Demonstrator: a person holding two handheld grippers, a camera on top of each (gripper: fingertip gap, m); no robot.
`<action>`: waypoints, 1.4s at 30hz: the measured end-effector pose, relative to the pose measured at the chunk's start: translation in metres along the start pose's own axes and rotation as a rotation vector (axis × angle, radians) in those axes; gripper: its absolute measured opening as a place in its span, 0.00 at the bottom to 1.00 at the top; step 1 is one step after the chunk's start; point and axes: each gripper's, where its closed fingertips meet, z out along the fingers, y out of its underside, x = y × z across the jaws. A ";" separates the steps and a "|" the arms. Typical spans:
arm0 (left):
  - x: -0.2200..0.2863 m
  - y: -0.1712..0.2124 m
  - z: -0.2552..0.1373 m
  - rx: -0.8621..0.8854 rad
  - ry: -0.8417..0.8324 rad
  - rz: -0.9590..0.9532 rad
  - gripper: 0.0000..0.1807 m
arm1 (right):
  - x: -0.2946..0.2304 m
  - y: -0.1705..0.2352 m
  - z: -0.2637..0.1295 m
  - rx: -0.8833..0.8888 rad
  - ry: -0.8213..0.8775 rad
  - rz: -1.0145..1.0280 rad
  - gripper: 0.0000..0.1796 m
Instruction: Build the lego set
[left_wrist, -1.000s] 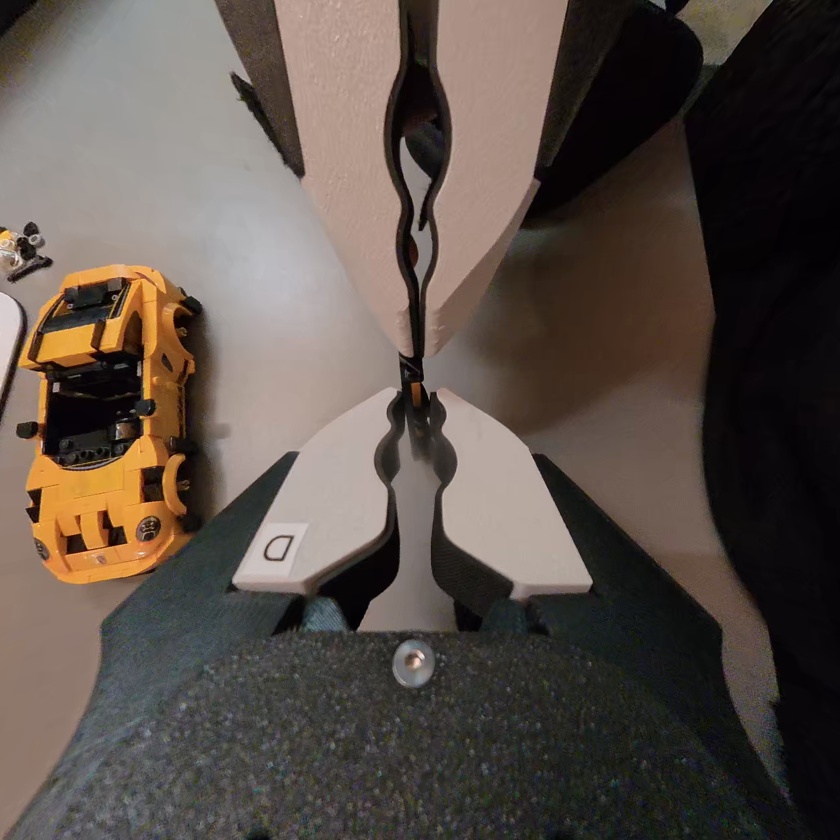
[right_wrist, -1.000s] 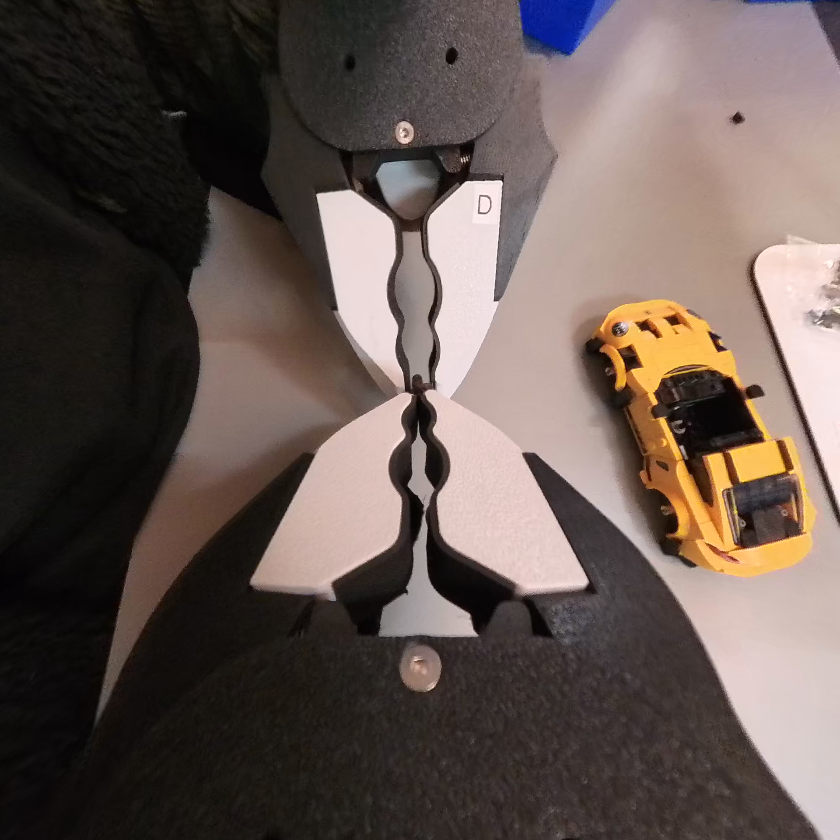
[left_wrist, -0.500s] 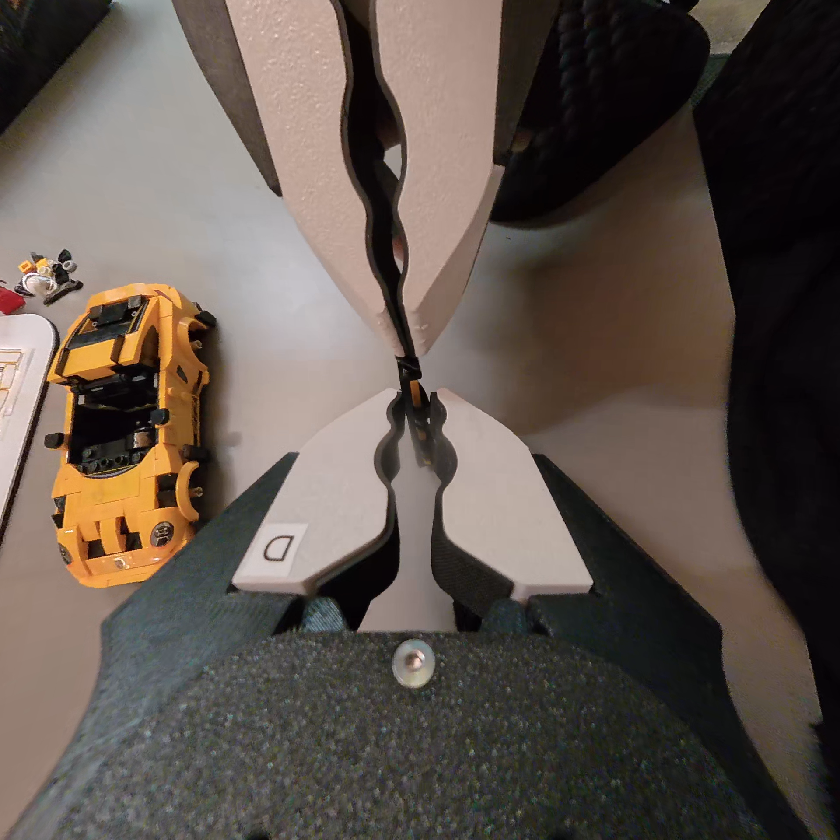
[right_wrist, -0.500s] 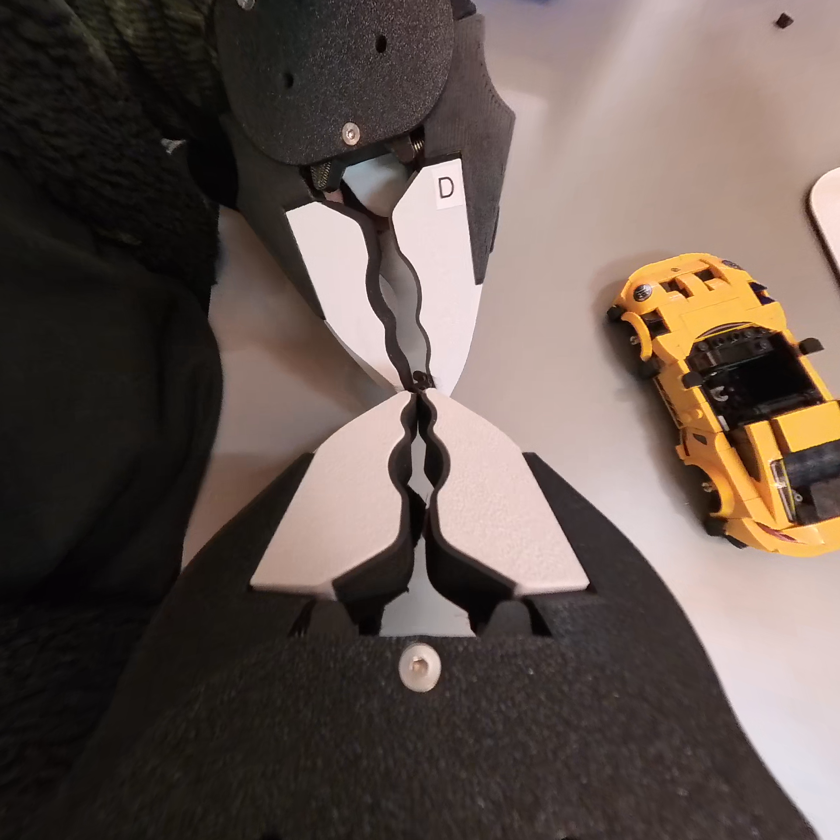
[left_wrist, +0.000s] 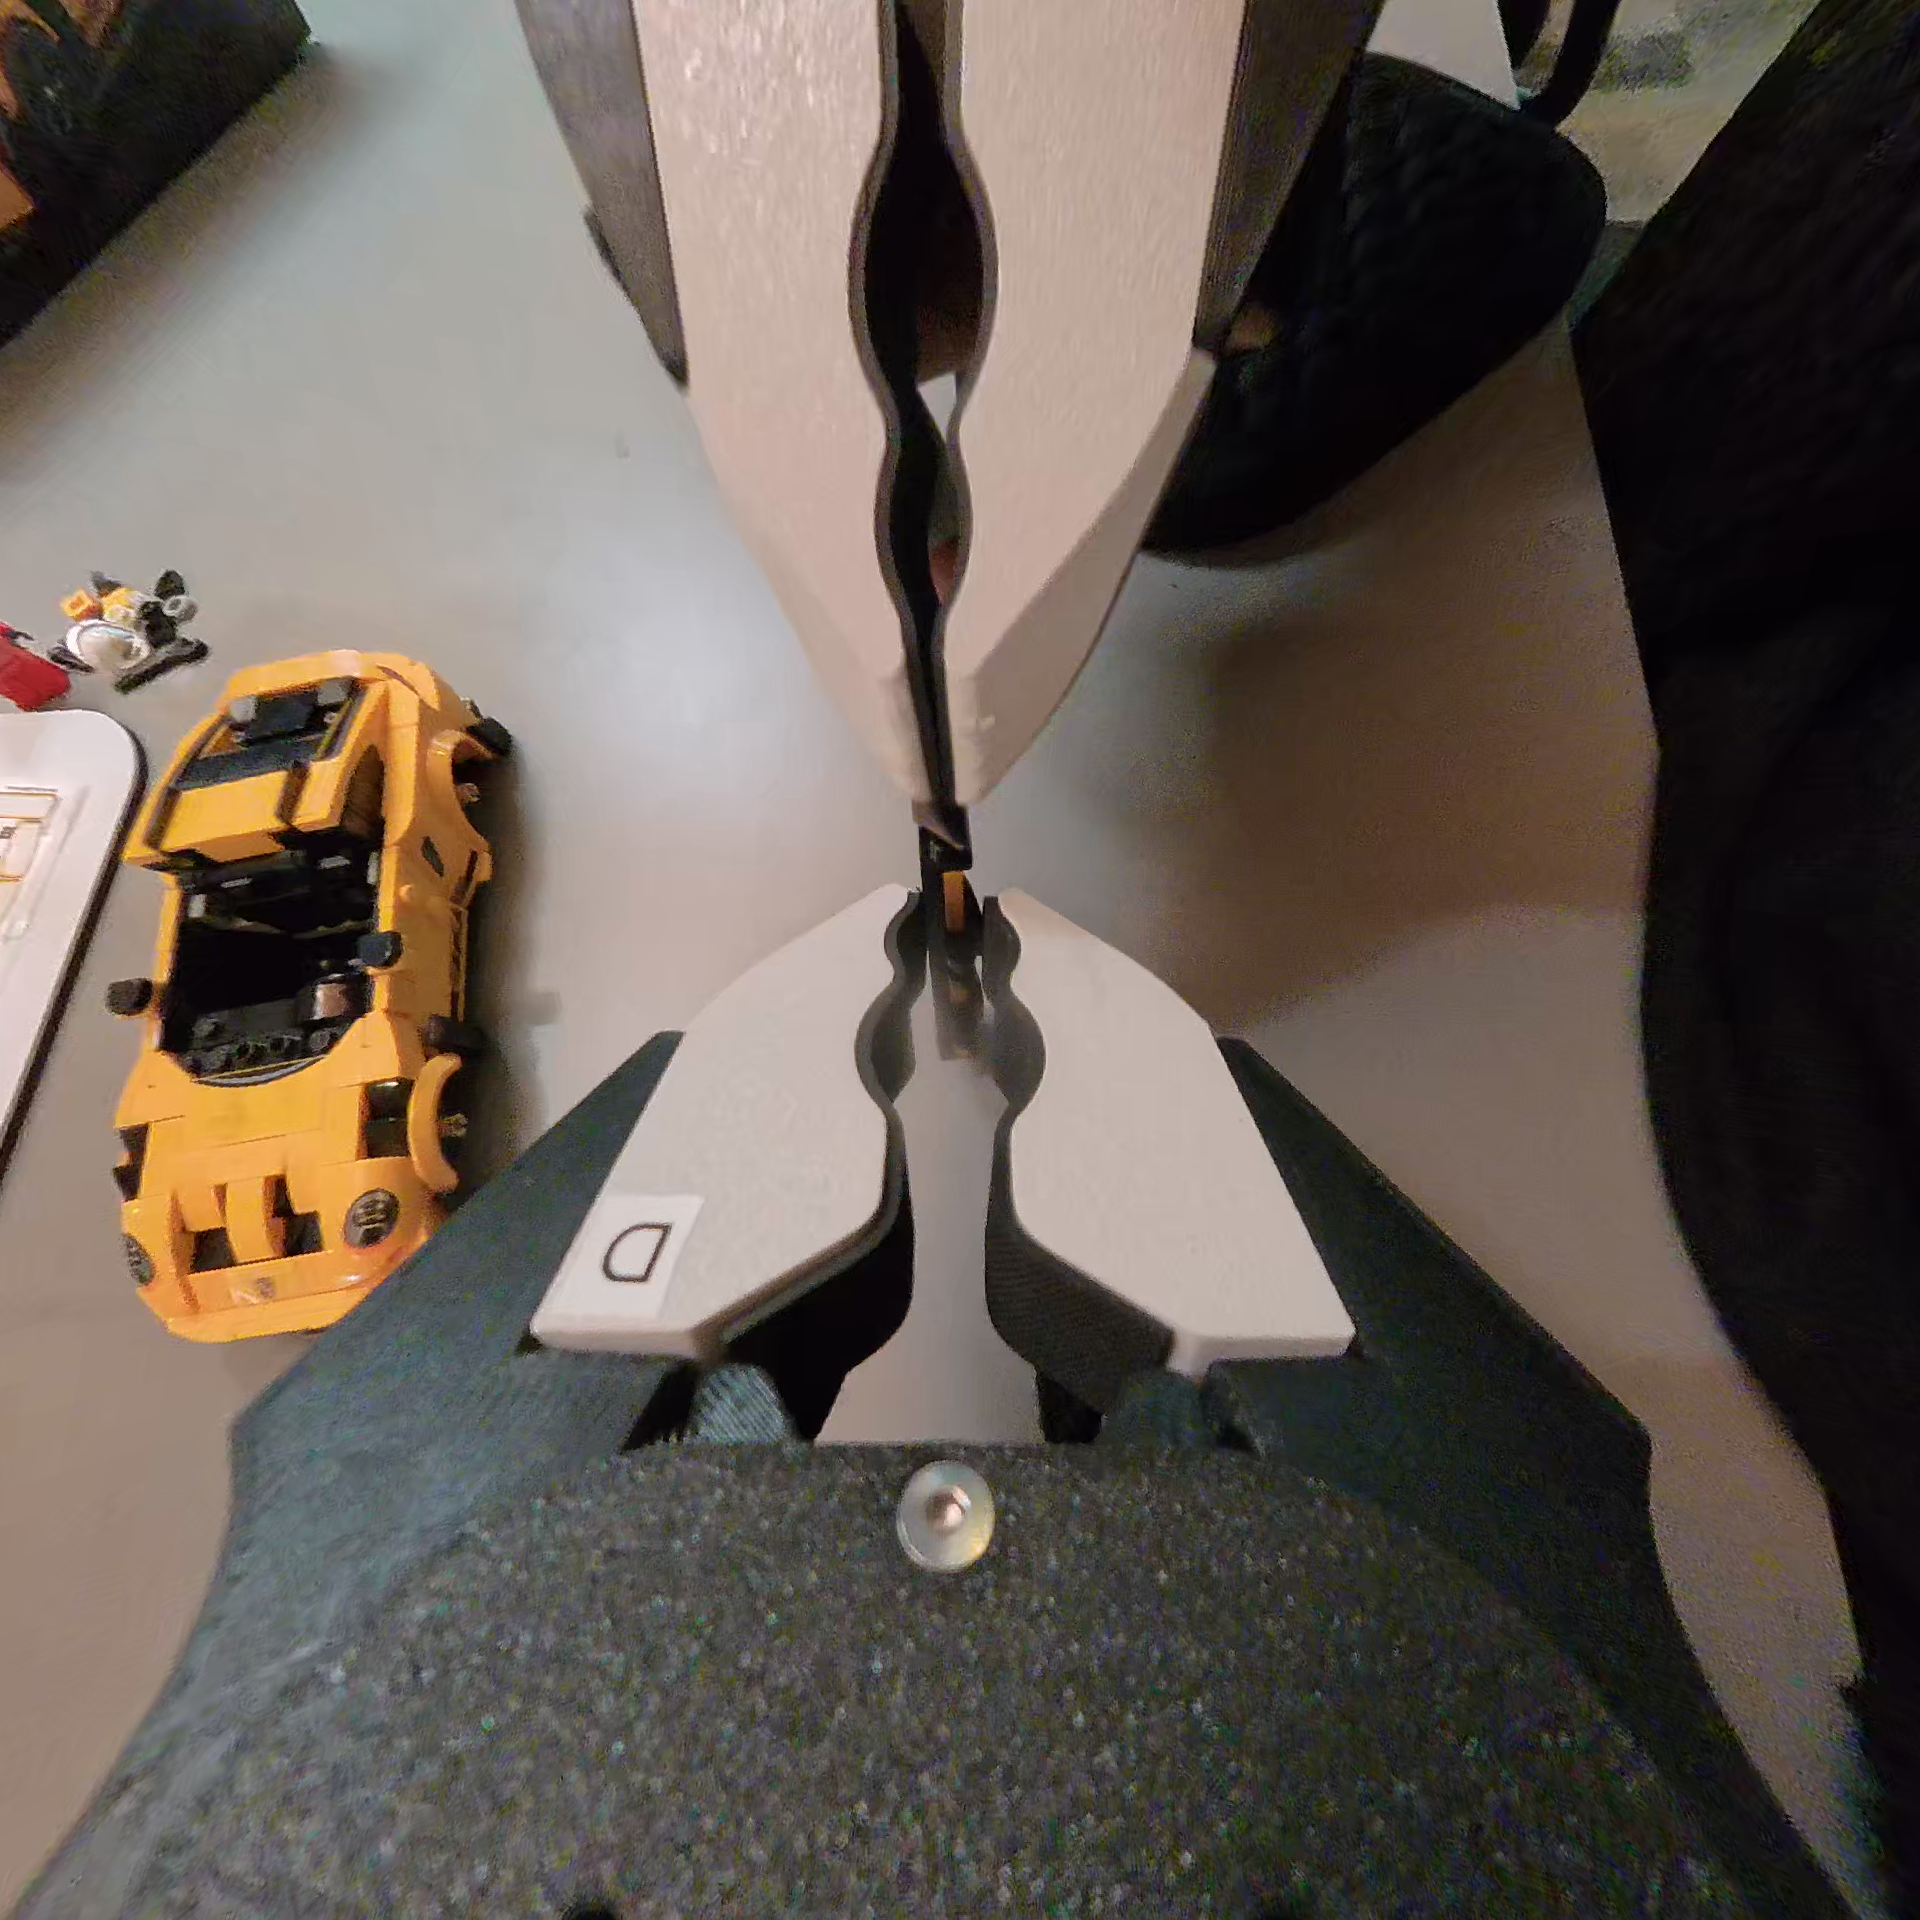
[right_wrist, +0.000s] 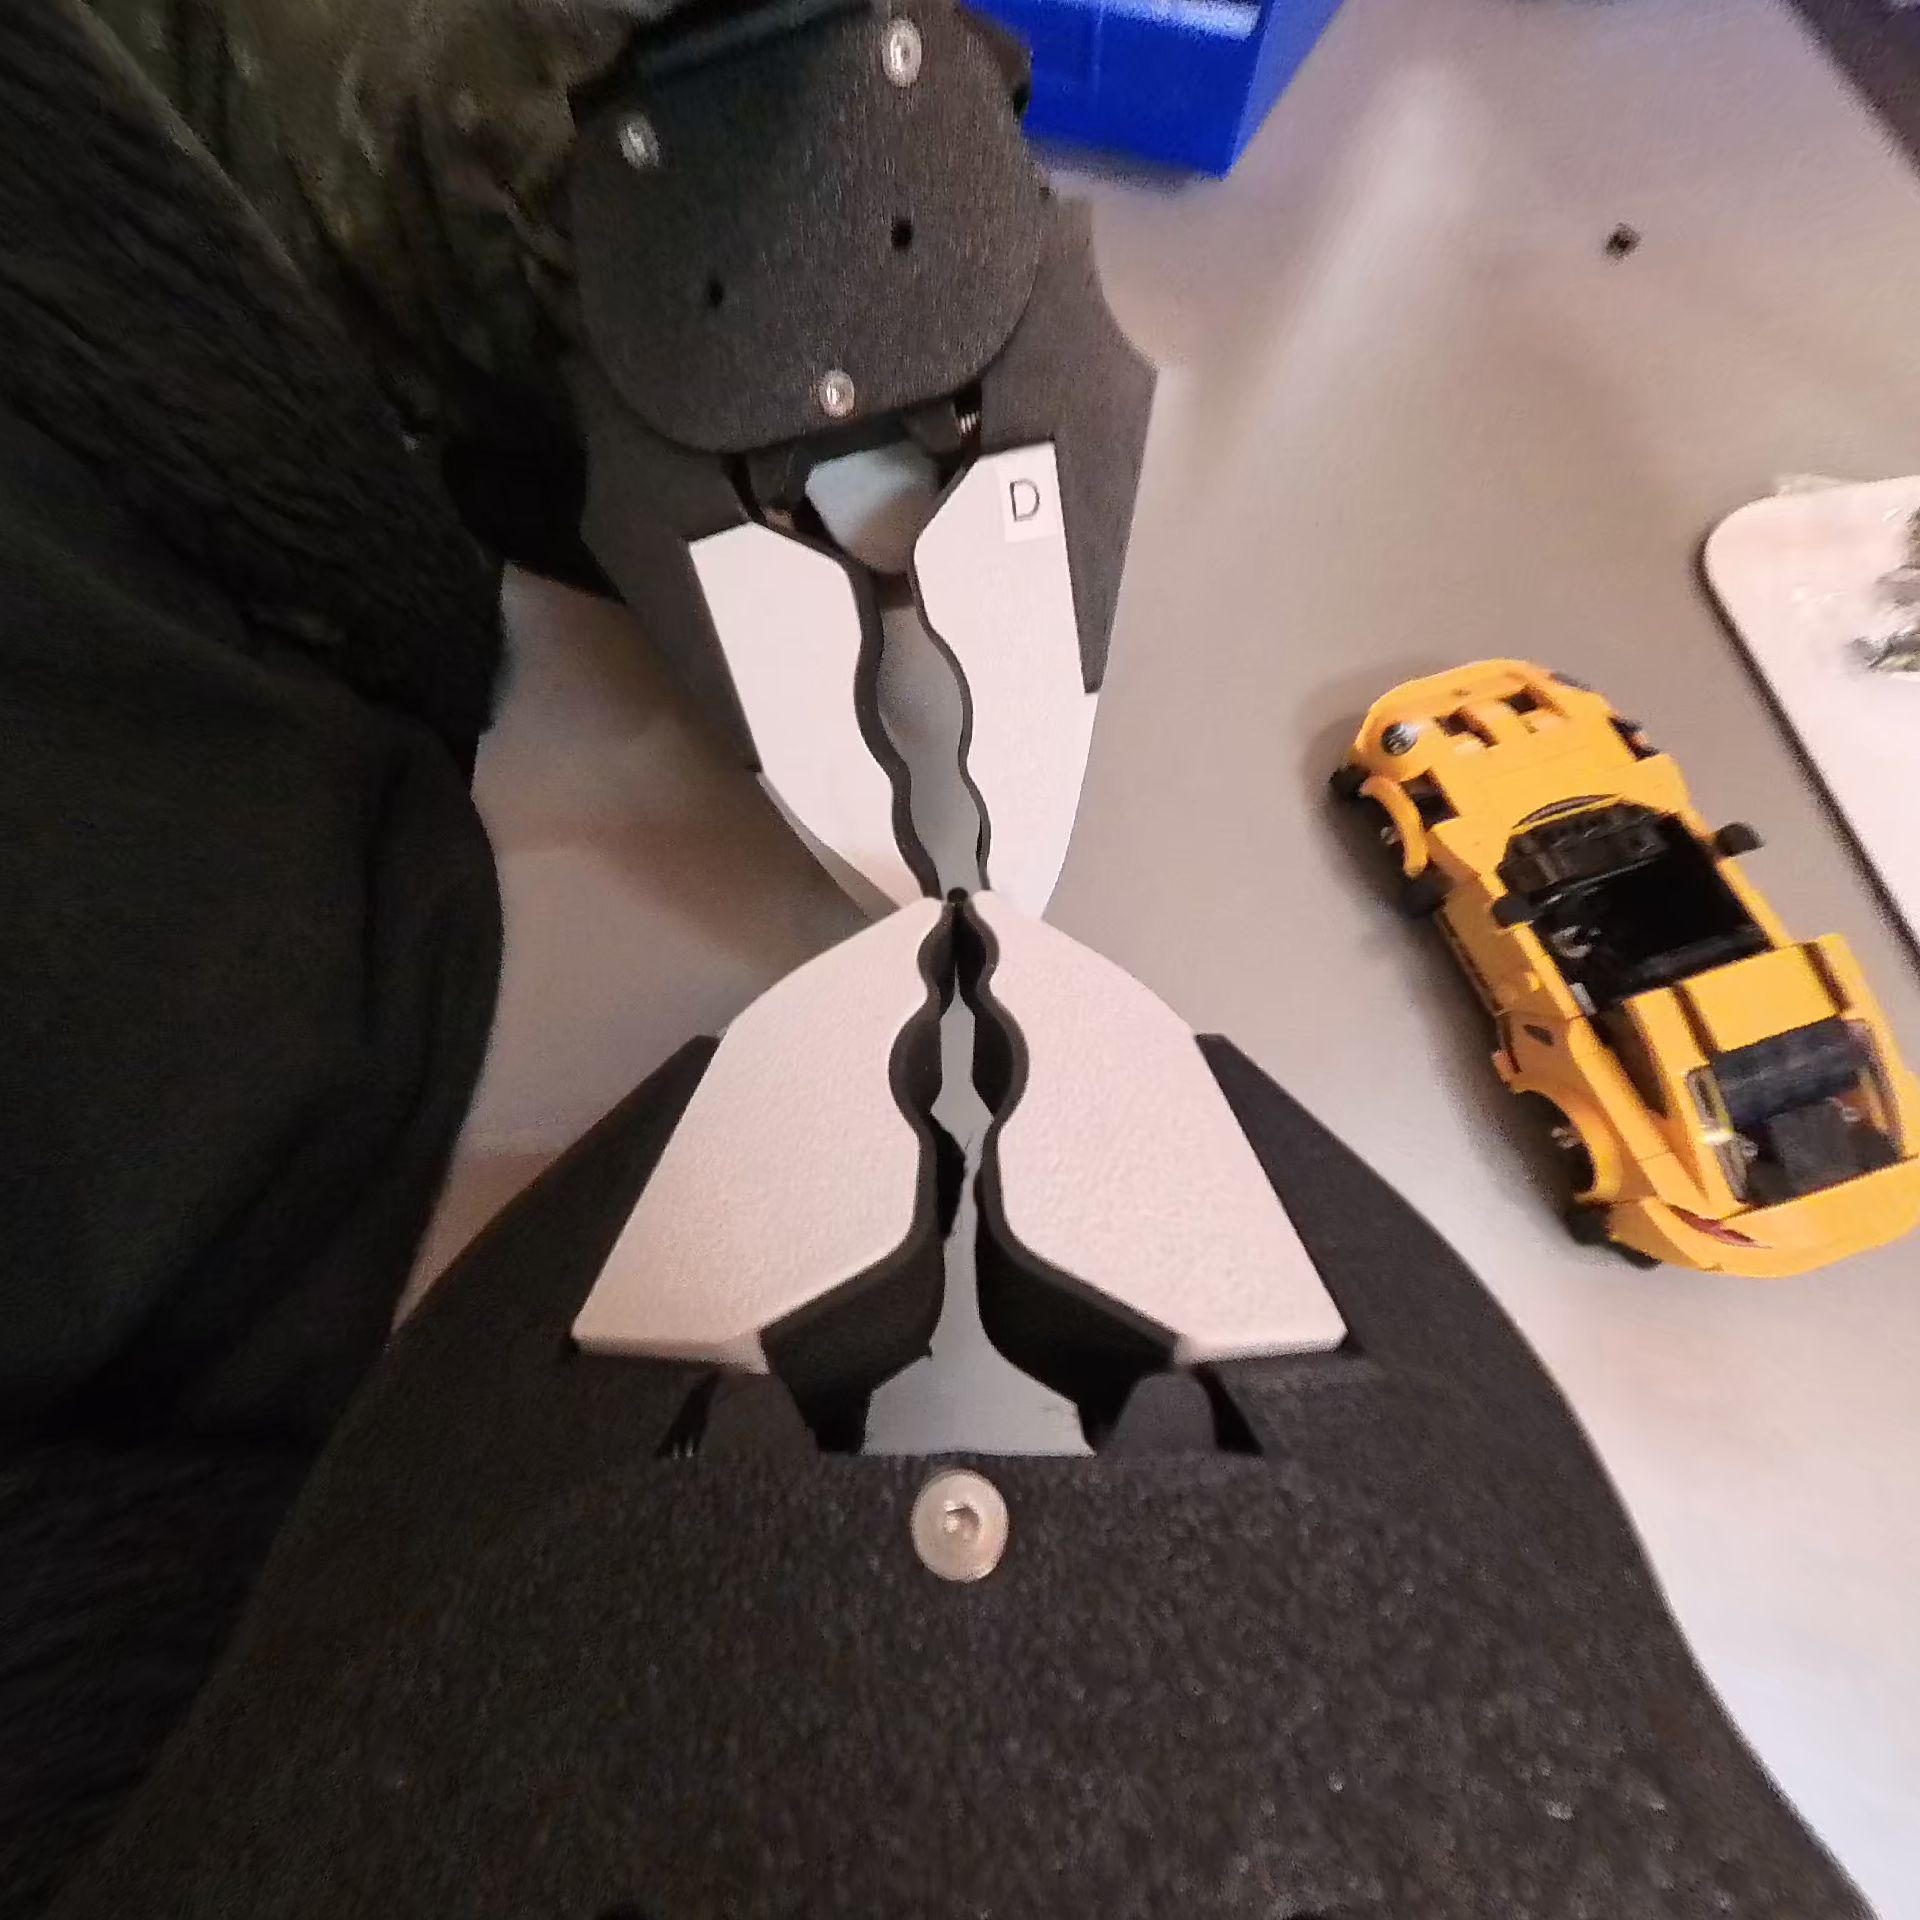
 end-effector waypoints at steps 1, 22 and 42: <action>-0.001 -0.001 -0.002 0.007 -0.010 -0.002 0.06 | 0.004 -0.003 -0.005 0.007 0.020 -0.014 0.00; -0.013 -0.019 -0.011 0.108 -0.197 0.143 0.06 | 0.006 -0.008 -0.014 0.215 -0.065 0.352 0.10; -0.019 0.002 -0.003 0.087 -0.104 -0.002 0.05 | -0.093 0.119 -0.045 -0.451 -0.104 -0.103 0.07</action>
